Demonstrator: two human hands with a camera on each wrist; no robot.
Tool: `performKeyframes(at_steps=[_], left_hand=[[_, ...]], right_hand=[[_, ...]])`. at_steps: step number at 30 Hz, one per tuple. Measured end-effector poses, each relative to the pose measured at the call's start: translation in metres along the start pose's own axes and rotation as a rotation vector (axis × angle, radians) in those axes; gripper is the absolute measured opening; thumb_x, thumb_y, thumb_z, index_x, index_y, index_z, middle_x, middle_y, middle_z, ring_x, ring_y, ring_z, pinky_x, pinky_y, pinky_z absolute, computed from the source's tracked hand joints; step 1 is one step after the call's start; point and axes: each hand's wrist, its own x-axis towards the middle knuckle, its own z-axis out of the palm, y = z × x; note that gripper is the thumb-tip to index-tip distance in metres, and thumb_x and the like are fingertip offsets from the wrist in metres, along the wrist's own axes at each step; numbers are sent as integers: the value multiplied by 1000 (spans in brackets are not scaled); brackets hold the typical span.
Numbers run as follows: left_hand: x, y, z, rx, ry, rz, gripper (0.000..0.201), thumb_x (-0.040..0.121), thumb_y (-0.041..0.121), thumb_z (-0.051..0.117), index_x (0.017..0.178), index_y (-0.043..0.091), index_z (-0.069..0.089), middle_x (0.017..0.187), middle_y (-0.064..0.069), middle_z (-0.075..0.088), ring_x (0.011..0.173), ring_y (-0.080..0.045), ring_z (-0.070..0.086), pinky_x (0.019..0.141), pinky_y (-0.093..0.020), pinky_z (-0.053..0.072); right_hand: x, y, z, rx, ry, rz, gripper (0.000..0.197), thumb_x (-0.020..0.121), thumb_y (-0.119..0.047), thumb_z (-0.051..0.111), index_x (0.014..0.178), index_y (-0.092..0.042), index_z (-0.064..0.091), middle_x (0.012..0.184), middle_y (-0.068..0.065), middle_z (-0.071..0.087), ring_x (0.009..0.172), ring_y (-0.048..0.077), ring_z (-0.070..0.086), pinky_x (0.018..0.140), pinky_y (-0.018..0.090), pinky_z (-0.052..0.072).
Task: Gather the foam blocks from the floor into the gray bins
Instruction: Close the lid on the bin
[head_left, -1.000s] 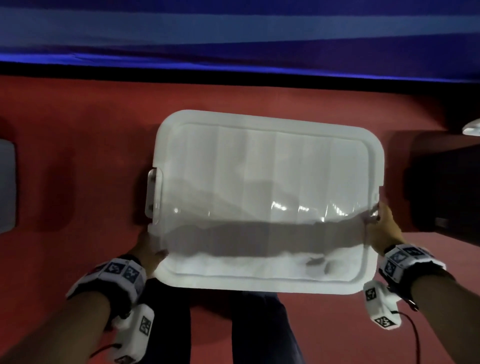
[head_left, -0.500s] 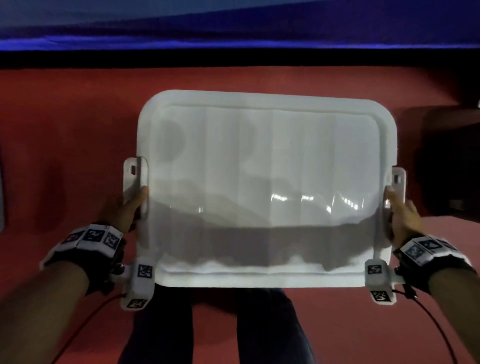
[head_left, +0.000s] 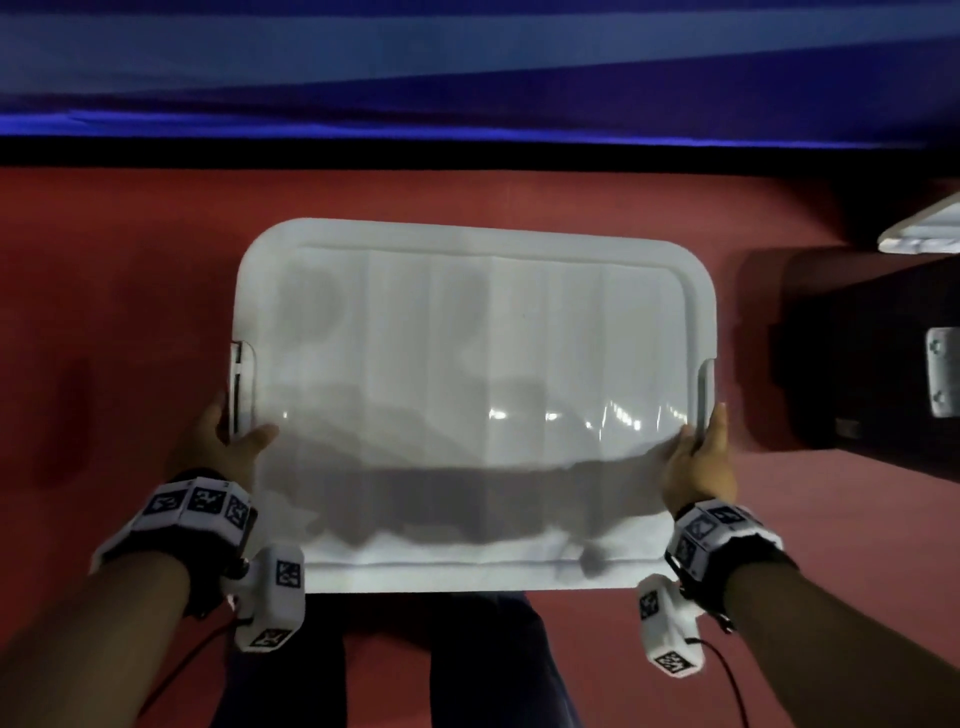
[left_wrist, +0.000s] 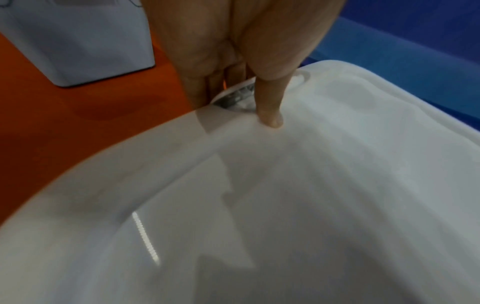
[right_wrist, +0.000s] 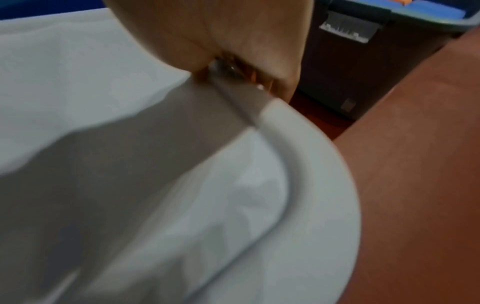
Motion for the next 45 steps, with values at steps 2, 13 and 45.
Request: performKeyframes(at_steps=[2, 13, 45], left_hand=[[-3, -1, 1, -94, 21, 70, 62, 81, 7, 71, 138, 6, 45, 129, -11, 55, 119, -30, 50, 105, -50, 38], [-40, 36, 17, -76, -63, -134, 74, 86, -1, 61, 145, -9, 17, 89, 33, 53, 77, 20, 52, 74, -1, 37], [-442, 338, 93, 175, -452, 537, 13, 90, 19, 52, 96, 24, 62, 99, 2, 62, 95, -19, 59, 81, -26, 41]], right_hand=[[1, 0, 6, 25, 40, -27, 53, 102, -27, 29, 152, -24, 12, 149, 14, 37, 130, 37, 43, 106, 40, 34], [0, -13, -25, -216, -203, 99, 61, 99, -27, 36, 151, -33, 6, 159, 9, -5, 141, 39, 24, 115, 46, 23], [-36, 161, -424, 67, -111, -5, 23, 85, -29, 56, 106, -21, 58, 102, 21, 67, 95, 42, 62, 89, 51, 50]])
